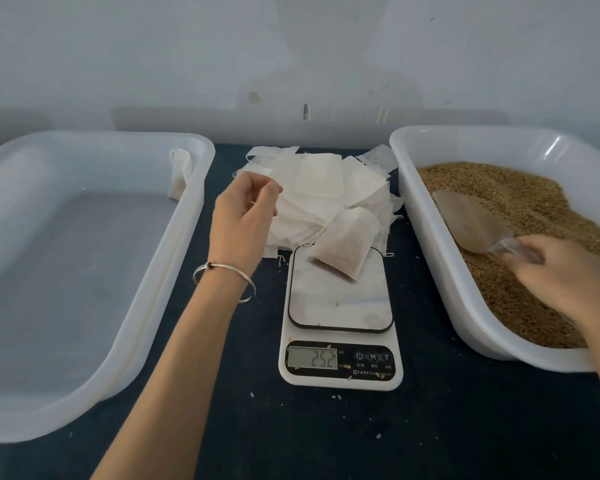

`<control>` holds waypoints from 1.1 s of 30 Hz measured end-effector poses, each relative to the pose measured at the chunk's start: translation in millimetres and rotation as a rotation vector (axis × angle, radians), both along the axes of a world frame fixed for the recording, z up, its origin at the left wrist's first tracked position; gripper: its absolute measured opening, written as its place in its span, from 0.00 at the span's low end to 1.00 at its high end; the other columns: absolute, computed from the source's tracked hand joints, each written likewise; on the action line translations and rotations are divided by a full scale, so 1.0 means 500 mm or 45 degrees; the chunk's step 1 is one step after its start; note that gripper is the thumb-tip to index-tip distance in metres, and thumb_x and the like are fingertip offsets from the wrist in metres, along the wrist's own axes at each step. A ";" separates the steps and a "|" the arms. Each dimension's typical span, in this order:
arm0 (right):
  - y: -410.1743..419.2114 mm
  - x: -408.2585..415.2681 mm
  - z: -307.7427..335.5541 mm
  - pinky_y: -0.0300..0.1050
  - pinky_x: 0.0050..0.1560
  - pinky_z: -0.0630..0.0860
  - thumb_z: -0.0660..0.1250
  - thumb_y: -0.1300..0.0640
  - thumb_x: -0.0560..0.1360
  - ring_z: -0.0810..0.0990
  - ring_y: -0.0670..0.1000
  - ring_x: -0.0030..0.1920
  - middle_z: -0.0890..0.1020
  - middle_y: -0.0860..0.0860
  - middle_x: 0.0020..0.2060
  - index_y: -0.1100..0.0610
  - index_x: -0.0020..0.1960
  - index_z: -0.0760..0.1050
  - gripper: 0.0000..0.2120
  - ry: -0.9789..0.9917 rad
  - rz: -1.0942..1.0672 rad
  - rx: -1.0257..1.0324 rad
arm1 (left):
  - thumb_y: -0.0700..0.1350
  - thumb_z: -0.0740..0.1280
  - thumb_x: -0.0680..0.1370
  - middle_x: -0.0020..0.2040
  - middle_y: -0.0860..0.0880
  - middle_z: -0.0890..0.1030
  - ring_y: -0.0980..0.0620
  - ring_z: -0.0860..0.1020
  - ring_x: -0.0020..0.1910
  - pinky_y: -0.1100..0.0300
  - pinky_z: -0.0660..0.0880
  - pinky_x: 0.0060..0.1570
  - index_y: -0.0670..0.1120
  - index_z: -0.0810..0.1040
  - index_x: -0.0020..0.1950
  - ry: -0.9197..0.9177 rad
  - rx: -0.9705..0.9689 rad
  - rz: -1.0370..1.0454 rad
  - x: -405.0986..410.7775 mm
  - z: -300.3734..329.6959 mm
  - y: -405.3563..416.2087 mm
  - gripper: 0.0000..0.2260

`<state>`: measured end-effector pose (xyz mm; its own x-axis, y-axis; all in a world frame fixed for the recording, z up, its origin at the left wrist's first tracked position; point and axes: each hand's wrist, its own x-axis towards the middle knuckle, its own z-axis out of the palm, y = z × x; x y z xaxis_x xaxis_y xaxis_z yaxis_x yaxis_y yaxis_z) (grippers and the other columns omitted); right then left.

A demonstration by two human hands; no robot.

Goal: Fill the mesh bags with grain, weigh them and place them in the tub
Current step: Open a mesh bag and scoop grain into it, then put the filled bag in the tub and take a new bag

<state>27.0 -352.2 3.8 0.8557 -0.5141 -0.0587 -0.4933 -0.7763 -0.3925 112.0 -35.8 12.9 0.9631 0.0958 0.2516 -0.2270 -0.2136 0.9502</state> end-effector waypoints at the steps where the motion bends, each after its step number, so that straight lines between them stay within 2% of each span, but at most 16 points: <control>1: 0.001 0.000 0.000 0.45 0.37 0.66 0.62 0.50 0.79 0.71 0.46 0.36 0.75 0.48 0.41 0.50 0.62 0.74 0.13 0.018 0.002 -0.005 | 0.42 0.63 0.78 0.34 0.53 0.74 0.62 0.69 0.28 0.70 0.66 0.30 0.50 0.75 0.41 0.014 0.062 -0.026 0.005 -0.002 -0.011 0.07; 3: 0.002 0.000 -0.001 0.44 0.36 0.67 0.61 0.49 0.79 0.73 0.47 0.36 0.76 0.48 0.40 0.50 0.63 0.73 0.14 0.051 0.005 -0.024 | 0.50 0.66 0.78 0.41 0.52 0.77 0.60 0.73 0.36 0.68 0.70 0.36 0.48 0.76 0.48 0.076 0.306 -0.099 0.014 -0.008 -0.045 0.06; 6: 0.010 -0.002 0.002 0.43 0.33 0.69 0.61 0.47 0.79 0.76 0.48 0.37 0.77 0.46 0.41 0.50 0.64 0.72 0.16 0.089 0.037 -0.053 | 0.63 0.67 0.73 0.57 0.49 0.73 0.50 0.70 0.57 0.57 0.70 0.55 0.45 0.72 0.62 0.155 0.847 -0.209 0.029 -0.024 -0.113 0.27; 8: 0.015 -0.006 0.005 0.43 0.33 0.72 0.60 0.45 0.79 0.78 0.48 0.35 0.77 0.44 0.39 0.51 0.66 0.70 0.19 0.106 0.083 -0.057 | 0.66 0.66 0.72 0.62 0.48 0.70 0.46 0.66 0.63 0.52 0.69 0.60 0.44 0.69 0.66 0.165 1.165 -0.241 0.037 -0.032 -0.154 0.33; 10: 0.019 -0.008 0.008 0.42 0.32 0.72 0.61 0.45 0.78 0.77 0.46 0.36 0.76 0.43 0.40 0.52 0.68 0.70 0.20 0.103 0.105 -0.049 | 0.62 0.65 0.74 0.62 0.47 0.71 0.46 0.67 0.64 0.50 0.69 0.60 0.45 0.72 0.64 0.113 1.346 -0.243 0.053 -0.039 -0.175 0.26; 12: 0.018 -0.008 0.011 0.45 0.40 0.75 0.63 0.46 0.77 0.78 0.48 0.43 0.78 0.47 0.50 0.53 0.69 0.69 0.22 0.075 0.108 -0.047 | 0.52 0.62 0.78 0.58 0.47 0.75 0.46 0.70 0.62 0.51 0.70 0.56 0.46 0.76 0.58 0.049 1.395 -0.246 0.066 -0.040 -0.174 0.13; 14: 0.015 -0.004 0.011 0.47 0.42 0.75 0.63 0.44 0.77 0.77 0.49 0.44 0.77 0.52 0.60 0.52 0.70 0.69 0.24 0.020 0.099 -0.067 | 0.46 0.60 0.80 0.56 0.46 0.76 0.45 0.72 0.59 0.51 0.71 0.54 0.44 0.76 0.55 0.033 1.366 -0.247 0.072 -0.040 -0.162 0.09; 16: 0.012 -0.003 0.009 0.45 0.39 0.75 0.64 0.42 0.76 0.77 0.48 0.42 0.76 0.52 0.62 0.51 0.69 0.69 0.25 -0.039 0.093 -0.075 | 0.44 0.59 0.81 0.51 0.45 0.77 0.44 0.74 0.53 0.52 0.73 0.51 0.43 0.74 0.53 0.071 1.174 -0.260 0.072 -0.033 -0.138 0.07; 19: 0.007 -0.002 -0.001 0.55 0.51 0.78 0.63 0.36 0.72 0.78 0.53 0.54 0.76 0.51 0.62 0.49 0.68 0.69 0.28 -0.105 0.048 -0.084 | 0.41 0.60 0.82 0.36 0.48 0.75 0.49 0.72 0.35 0.58 0.71 0.36 0.44 0.69 0.46 0.153 0.469 -0.211 0.075 0.008 -0.080 0.05; 22: -0.011 -0.003 -0.018 0.60 0.51 0.78 0.59 0.30 0.65 0.77 0.55 0.56 0.75 0.51 0.61 0.46 0.66 0.70 0.34 -0.162 0.009 -0.066 | 0.36 0.59 0.81 0.31 0.48 0.73 0.58 0.70 0.22 0.65 0.68 0.23 0.46 0.68 0.41 0.126 -0.079 -0.042 0.102 0.077 0.016 0.10; 24: -0.043 -0.006 -0.046 0.62 0.54 0.76 0.58 0.29 0.62 0.76 0.57 0.58 0.76 0.52 0.60 0.47 0.64 0.71 0.36 -0.230 -0.007 -0.018 | 0.35 0.59 0.80 0.31 0.47 0.73 0.58 0.71 0.21 0.66 0.68 0.21 0.46 0.68 0.40 0.021 -0.065 0.073 0.130 0.120 0.103 0.11; 25: -0.051 -0.011 -0.054 0.61 0.55 0.76 0.61 0.31 0.64 0.76 0.57 0.57 0.77 0.52 0.58 0.47 0.63 0.71 0.33 -0.268 0.030 0.006 | 0.35 0.60 0.80 0.32 0.46 0.74 0.57 0.72 0.21 0.65 0.68 0.21 0.47 0.68 0.39 -0.014 0.002 0.126 0.146 0.133 0.148 0.11; 27: -0.057 -0.013 -0.067 0.59 0.55 0.75 0.68 0.44 0.68 0.78 0.57 0.55 0.79 0.52 0.55 0.49 0.61 0.73 0.23 -0.305 0.058 0.034 | 0.36 0.61 0.80 0.33 0.45 0.75 0.58 0.73 0.19 0.66 0.68 0.19 0.48 0.67 0.39 0.001 0.086 0.259 0.183 0.137 0.232 0.12; 29: -0.046 -0.007 -0.056 0.61 0.55 0.75 0.70 0.48 0.69 0.78 0.59 0.54 0.79 0.55 0.55 0.54 0.61 0.74 0.23 -0.317 0.045 0.086 | 0.36 0.59 0.81 0.29 0.45 0.77 0.59 0.73 0.17 0.67 0.68 0.19 0.48 0.66 0.39 0.099 0.120 0.434 0.220 0.107 0.298 0.13; 31: -0.014 0.002 -0.024 0.62 0.55 0.75 0.68 0.46 0.70 0.77 0.58 0.54 0.78 0.56 0.57 0.53 0.62 0.74 0.23 -0.260 0.015 0.100 | 0.35 0.59 0.81 0.30 0.42 0.81 0.55 0.75 0.21 0.65 0.73 0.25 0.45 0.68 0.42 0.200 0.165 0.576 0.256 0.053 0.339 0.09; 33: 0.005 0.007 -0.003 0.58 0.56 0.75 0.69 0.47 0.72 0.76 0.55 0.54 0.77 0.54 0.59 0.51 0.63 0.74 0.20 -0.200 -0.020 0.051 | 0.35 0.60 0.80 0.45 0.32 0.80 0.45 0.82 0.34 0.58 0.79 0.40 0.38 0.72 0.51 0.287 0.239 0.671 0.287 -0.006 0.363 0.03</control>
